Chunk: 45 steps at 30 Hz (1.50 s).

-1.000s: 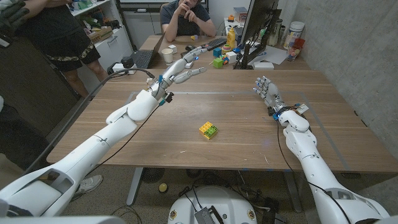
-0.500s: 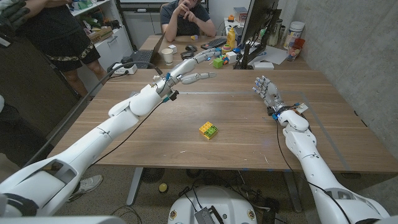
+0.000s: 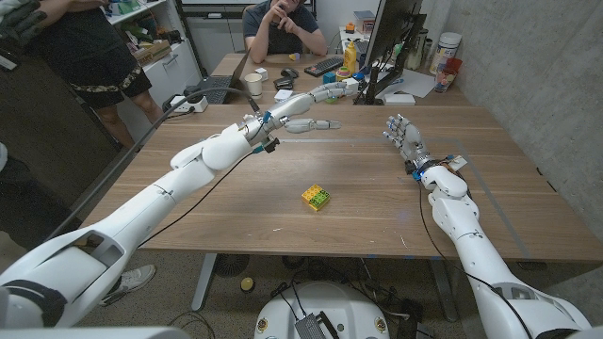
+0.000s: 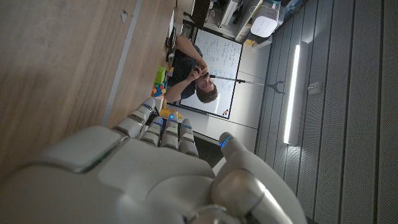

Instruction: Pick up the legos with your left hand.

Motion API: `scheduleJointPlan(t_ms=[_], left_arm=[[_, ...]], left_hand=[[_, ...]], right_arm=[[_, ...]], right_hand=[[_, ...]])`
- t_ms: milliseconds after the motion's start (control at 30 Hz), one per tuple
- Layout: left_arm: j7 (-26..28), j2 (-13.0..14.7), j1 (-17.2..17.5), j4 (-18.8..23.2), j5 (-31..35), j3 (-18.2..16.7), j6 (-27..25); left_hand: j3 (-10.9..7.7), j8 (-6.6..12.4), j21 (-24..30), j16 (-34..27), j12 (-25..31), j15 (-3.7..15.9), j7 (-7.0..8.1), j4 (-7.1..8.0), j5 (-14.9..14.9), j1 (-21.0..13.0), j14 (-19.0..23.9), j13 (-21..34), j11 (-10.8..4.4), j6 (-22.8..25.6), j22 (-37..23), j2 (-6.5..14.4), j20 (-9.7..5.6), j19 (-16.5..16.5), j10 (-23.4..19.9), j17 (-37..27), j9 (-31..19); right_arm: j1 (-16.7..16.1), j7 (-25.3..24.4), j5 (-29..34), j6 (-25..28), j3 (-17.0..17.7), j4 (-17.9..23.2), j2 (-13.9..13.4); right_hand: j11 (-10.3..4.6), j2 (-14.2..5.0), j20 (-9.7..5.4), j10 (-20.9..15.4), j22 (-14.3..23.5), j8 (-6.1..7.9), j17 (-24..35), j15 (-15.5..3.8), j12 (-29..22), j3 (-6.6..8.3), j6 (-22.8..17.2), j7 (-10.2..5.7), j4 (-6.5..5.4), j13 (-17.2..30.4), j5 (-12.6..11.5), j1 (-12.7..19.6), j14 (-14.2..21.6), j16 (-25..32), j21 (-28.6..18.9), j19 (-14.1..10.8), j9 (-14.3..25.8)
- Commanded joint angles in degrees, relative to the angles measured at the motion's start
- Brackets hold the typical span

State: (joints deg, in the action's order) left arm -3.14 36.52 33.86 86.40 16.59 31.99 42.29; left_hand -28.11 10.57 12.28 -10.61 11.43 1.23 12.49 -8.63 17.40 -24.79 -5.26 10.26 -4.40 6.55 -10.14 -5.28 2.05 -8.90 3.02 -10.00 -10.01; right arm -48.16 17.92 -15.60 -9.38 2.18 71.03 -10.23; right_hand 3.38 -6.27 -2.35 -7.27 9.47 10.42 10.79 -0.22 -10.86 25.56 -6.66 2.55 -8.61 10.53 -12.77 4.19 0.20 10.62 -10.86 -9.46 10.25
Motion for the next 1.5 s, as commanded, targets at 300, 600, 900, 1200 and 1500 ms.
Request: scheduleJointPlan(t_ms=[300, 600, 900, 1200, 1500], left_arm=[[-5.91, 0.92, -1.28, 2.01, 2.94, 0.67, 1.75], [-9.59, 1.80, -2.30, 2.53, 3.39, 1.74, 1.03], [-11.83, 2.82, -2.38, 3.56, 4.03, 2.23, -0.03], [-11.01, 4.03, -0.62, 5.65, 6.43, 1.55, -1.26], [-12.50, 5.69, 0.60, 7.82, 7.48, 1.68, -3.08]], left_hand=[[0.74, -0.03, -0.52, -0.11, 0.04, 0.37, 0.16, -0.14, 1.11, -1.72, -0.24, 0.27, -0.12, -0.32, 0.04, -0.58, 0.72, -0.05, -0.44, -0.16, -0.26], [1.44, -0.40, -0.70, -0.12, 0.20, 0.07, 0.15, -0.16, 1.54, -2.36, -0.29, 0.30, 0.43, -1.60, 0.02, -1.26, 0.97, 0.04, -1.11, -0.18, -0.23], [1.85, -0.37, -0.84, -0.21, 0.22, -0.88, 0.17, -0.06, 1.90, -3.26, 0.02, 0.31, 0.45, -2.15, 0.00, -1.21, 2.42, 0.13, -1.41, -0.15, -0.25], [1.87, 0.02, -0.36, -0.54, 0.56, -1.51, 0.10, 0.24, 1.86, -4.77, 1.55, 0.30, 0.31, -1.68, -0.01, 0.27, 3.18, -1.53, -2.51, -0.10, -0.27], [2.51, 0.28, -0.21, -0.56, 0.73, -1.77, 0.05, -0.03, 1.90, -5.53, 2.27, 0.30, 0.29, -0.96, 0.04, -0.47, 3.08, -2.54, -3.21, -0.09, -0.27]], right_arm=[[1.72, -0.04, 0.35, -1.35, -0.45, -2.84, 0.19], [2.39, -0.10, 0.52, -1.93, -0.56, -4.03, 0.40], [3.05, 0.11, 0.62, -2.02, -0.74, -4.94, 0.47], [3.08, 0.22, 0.73, -2.34, -0.82, -4.99, 0.47], [2.08, -0.10, 0.67, -2.28, -0.78, -3.94, 0.43]], right_hand=[[-0.23, -1.16, -0.05, -0.44, 0.33, 0.50, 0.08, 0.35, -0.34, -0.01, -0.67, -0.16, -0.14, 0.27, -0.37, -0.10, -0.29, 0.35, -0.05, 0.32, 0.24], [-0.24, -1.16, 0.01, -0.48, 0.33, 0.49, 0.08, 0.49, -0.34, -0.04, -0.68, -0.22, -0.14, 0.27, -0.39, -0.15, -0.34, 0.34, -0.03, 0.43, 0.23], [-0.36, -1.13, 0.06, -0.45, 0.33, 0.46, 0.08, 0.61, -0.32, -0.08, -0.62, -0.28, -0.14, 0.28, -0.41, -0.21, -0.32, 0.36, 0.01, 0.63, 0.23], [-0.39, -1.12, 0.40, -0.42, 0.32, 0.44, 0.07, 0.81, -0.30, -0.11, -0.54, -0.31, -0.14, 0.28, -0.44, -0.28, -0.39, 0.35, 0.00, 0.73, 0.23], [-0.40, -1.10, 0.44, -0.40, 0.32, 0.44, 0.07, 0.88, -0.29, -0.15, -0.52, -0.30, -0.15, 0.28, -0.46, -0.34, -0.36, 0.37, -0.03, 0.75, 0.23]])
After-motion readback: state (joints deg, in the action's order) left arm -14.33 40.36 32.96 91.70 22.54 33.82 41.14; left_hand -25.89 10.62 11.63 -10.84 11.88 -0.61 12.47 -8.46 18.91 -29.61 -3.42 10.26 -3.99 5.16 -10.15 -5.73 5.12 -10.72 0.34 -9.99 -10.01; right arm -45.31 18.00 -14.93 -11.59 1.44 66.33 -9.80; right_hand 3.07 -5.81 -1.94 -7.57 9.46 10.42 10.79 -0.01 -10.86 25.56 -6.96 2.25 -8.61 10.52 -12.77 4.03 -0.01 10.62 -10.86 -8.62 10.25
